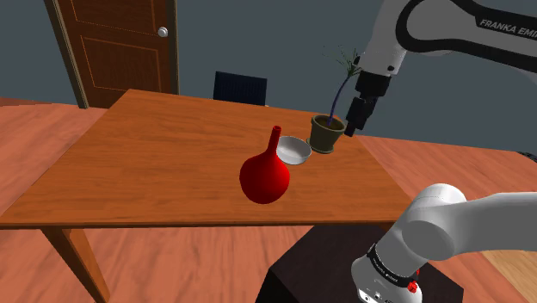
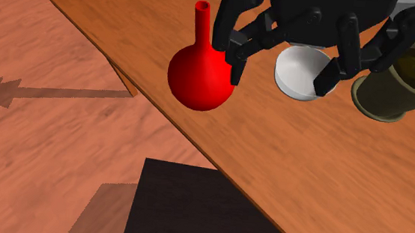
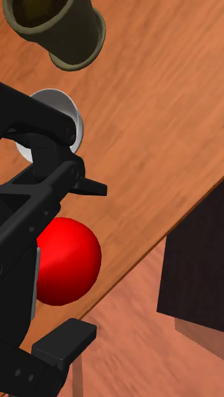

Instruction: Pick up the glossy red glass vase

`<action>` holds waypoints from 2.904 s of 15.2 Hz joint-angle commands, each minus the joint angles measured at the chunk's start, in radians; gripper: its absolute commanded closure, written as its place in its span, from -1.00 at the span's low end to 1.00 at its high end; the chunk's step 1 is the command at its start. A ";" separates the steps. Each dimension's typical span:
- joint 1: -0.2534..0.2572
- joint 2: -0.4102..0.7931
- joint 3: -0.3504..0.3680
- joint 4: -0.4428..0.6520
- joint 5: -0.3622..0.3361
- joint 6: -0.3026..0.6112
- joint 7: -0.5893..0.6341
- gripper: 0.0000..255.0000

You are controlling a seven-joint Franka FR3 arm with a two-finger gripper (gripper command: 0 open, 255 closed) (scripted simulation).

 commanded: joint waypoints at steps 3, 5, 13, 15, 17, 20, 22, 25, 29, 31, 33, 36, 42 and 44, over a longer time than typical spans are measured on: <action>0.011 0.082 0.027 0.041 0.011 0.026 0.022 -1.00; 0.020 0.164 0.054 0.088 0.019 0.048 0.043 -1.00; 0.049 0.503 0.148 0.323 0.016 0.091 0.135 -1.00; 0.057 0.590 0.168 0.396 0.007 0.089 0.160 -1.00; 0.066 0.679 0.187 0.474 -0.006 0.082 0.185 -1.00; 0.073 0.724 0.195 0.502 -0.013 0.090 0.198 -1.00; 0.073 0.725 0.195 0.476 -0.013 0.117 0.197 -1.00; 0.073 0.727 0.196 0.438 -0.013 0.157 0.197 -1.00; 0.074 0.731 0.196 0.421 -0.014 0.179 0.198 1.00; 0.074 0.732 0.197 0.422 -0.014 0.178 0.198 1.00; 0.074 0.732 0.197 0.422 -0.014 0.178 0.198 1.00; 0.074 0.732 0.196 0.422 -0.014 0.178 0.198 1.00; 0.073 0.725 0.195 0.469 -0.013 0.125 0.197 1.00; 0.073 0.724 0.195 0.495 -0.013 0.098 0.198 1.00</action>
